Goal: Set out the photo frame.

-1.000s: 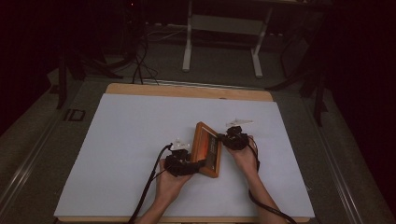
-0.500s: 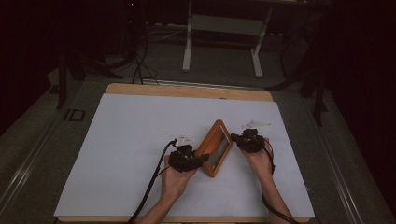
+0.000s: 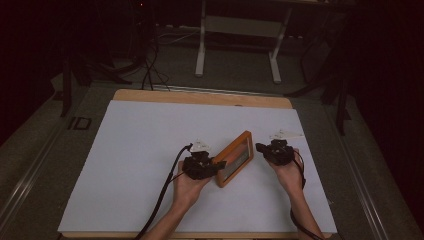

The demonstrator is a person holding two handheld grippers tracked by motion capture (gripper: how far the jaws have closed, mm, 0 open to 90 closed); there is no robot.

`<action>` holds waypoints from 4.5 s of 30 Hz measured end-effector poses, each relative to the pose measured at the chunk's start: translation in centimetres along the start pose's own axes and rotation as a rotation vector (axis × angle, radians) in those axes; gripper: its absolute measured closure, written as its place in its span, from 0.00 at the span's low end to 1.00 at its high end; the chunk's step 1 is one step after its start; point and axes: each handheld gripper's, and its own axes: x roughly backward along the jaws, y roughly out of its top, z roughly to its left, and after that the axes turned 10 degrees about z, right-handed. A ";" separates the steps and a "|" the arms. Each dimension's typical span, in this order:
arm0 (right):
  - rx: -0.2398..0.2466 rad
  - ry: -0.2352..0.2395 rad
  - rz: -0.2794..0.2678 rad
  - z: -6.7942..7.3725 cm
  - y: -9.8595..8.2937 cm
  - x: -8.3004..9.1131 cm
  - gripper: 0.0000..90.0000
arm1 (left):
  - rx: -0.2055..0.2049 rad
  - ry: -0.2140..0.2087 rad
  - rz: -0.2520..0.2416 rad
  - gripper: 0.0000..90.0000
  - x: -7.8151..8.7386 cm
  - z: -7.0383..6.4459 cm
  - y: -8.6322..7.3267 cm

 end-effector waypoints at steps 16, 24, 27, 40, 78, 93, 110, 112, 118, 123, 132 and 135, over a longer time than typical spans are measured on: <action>0.075 0.018 0.011 0.9 0.2 0.3 0.99 | -0.113 -0.014 -0.020 0.77 2.0 1.0 0.4; 0.120 0.039 0.009 1.5 0.4 0.4 0.98 | -0.156 -0.030 -0.024 0.77 3.8 2.0 1.2; 0.129 0.049 0.005 1.7 0.6 0.5 0.98 | -0.171 -0.035 -0.022 0.77 4.6 2.4 1.6; 0.212 0.112 -0.040 3.8 1.9 1.4 0.92 | -0.288 -0.041 0.046 0.77 7.1 2.9 3.8; 0.493 0.332 -0.093 8.4 5.3 1.2 0.57 | -0.423 -0.183 0.073 0.72 6.6 2.2 6.8; 0.567 0.331 -0.092 8.0 4.1 2.5 0.76 | -0.365 -0.207 0.002 0.51 7.0 3.3 6.6; 0.533 0.324 -0.099 6.6 2.3 3.3 0.77 | -0.319 -0.139 -0.150 0.40 8.0 6.2 2.9; 0.527 0.321 -0.097 6.4 2.1 3.4 0.76 | -0.315 -0.127 -0.138 0.40 7.4 6.4 2.4; 0.509 0.313 -0.101 5.9 1.5 3.6 0.76 | -0.312 -0.127 -0.109 0.40 5.7 6.5 1.7; 0.496 0.301 -0.104 5.4 1.0 3.7 0.76 | -0.320 -0.128 -0.074 0.44 3.7 6.1 1.5; 0.488 0.252 -0.080 4.8 0.4 3.8 0.76 | -0.327 -0.161 -0.061 0.48 1.7 5.4 1.7; 0.480 0.237 -0.073 4.5 0.0 3.8 0.75 | -0.335 -0.168 -0.052 0.53 0.7 4.8 1.8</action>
